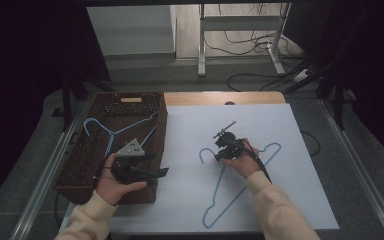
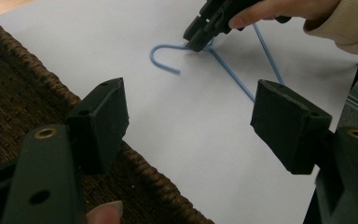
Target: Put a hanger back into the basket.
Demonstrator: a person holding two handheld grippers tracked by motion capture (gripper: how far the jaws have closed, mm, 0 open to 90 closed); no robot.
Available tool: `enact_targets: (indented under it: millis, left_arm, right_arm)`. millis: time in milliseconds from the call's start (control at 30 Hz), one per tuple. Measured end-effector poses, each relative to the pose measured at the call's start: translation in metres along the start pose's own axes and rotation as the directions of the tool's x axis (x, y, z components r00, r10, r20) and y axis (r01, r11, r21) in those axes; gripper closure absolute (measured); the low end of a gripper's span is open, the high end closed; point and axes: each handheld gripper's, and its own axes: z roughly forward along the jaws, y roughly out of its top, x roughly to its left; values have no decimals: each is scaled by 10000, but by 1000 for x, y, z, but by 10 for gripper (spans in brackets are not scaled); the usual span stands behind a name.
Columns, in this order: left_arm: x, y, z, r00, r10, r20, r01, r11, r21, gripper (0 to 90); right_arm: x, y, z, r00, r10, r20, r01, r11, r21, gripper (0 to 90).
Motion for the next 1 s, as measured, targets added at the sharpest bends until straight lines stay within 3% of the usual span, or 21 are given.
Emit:
enact_targets:
  millis: [133, 267, 367, 500, 700, 1000]
  left_arm:
    - [-3, 1, 2, 10000, 54, 40, -54, 10000, 42, 269]
    - [-7, 2, 5, 9999, 128, 92, -129, 9999, 76, 268]
    - [-11, 5, 7, 9997, 203, 161, -205, 9997, 92, 269]
    - [-22, 11, 17, 9988, 316, 388, -324, 9992, 214, 269]
    - [-42, 24, 43, 9976, 213, 652, -259, 9971, 713, 268]
    - [-63, 31, 97, 9940, -355, 1030, 158, 9824, 1862, 266]
  right_arm:
    - [4, 1, 2, 9999, -132, 28, 132, 9997, 205, 856]
    - [9, 3, 2, 9993, -251, 292, 242, 9993, 294, 862]
    - [10, 0, -1, 9980, -177, 599, 183, 9998, -98, 863]
    - [5, -4, -17, 9984, 236, 511, -194, 9966, -798, 862]
    - [3, -10, -40, 9978, 518, 415, -440, 9843, -1712, 862]
    - [6, -15, -52, 9971, 629, 420, -524, 9749, -2164, 861]
